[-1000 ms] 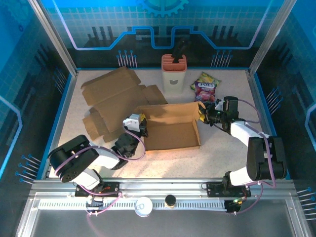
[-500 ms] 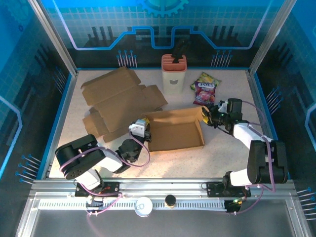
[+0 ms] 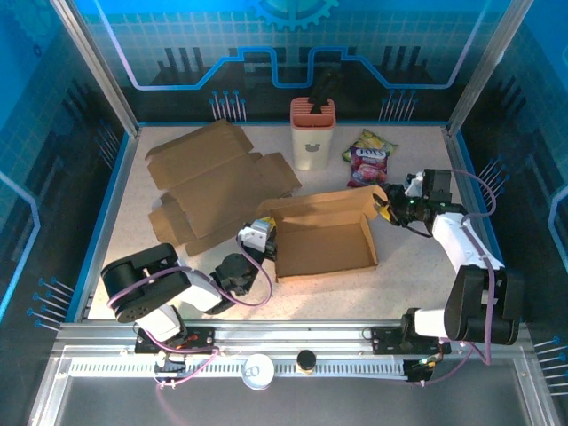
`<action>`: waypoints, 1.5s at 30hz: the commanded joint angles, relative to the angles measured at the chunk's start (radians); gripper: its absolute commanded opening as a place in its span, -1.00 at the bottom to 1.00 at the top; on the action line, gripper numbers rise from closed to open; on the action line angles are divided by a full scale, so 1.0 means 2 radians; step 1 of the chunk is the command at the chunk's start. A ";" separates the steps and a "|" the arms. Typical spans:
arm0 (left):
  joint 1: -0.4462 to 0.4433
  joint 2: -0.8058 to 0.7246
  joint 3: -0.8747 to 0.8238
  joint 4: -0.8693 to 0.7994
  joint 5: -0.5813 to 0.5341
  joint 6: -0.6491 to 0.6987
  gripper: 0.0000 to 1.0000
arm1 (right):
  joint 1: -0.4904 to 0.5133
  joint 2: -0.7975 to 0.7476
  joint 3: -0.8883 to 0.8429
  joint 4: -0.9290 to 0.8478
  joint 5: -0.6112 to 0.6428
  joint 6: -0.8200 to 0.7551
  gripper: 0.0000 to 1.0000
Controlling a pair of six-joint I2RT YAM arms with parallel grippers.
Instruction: Fold the paper box
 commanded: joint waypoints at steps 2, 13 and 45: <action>-0.008 0.012 0.004 -0.043 0.028 0.003 -1.00 | -0.015 0.020 0.017 -0.024 -0.035 -0.020 0.02; -0.008 0.019 0.015 -0.043 0.025 0.001 -1.00 | -0.041 0.020 -0.009 -0.043 0.011 -0.051 -0.45; -0.008 0.038 0.068 -0.043 0.021 0.028 -1.00 | 0.016 0.039 0.015 -0.028 -0.042 -0.047 -0.81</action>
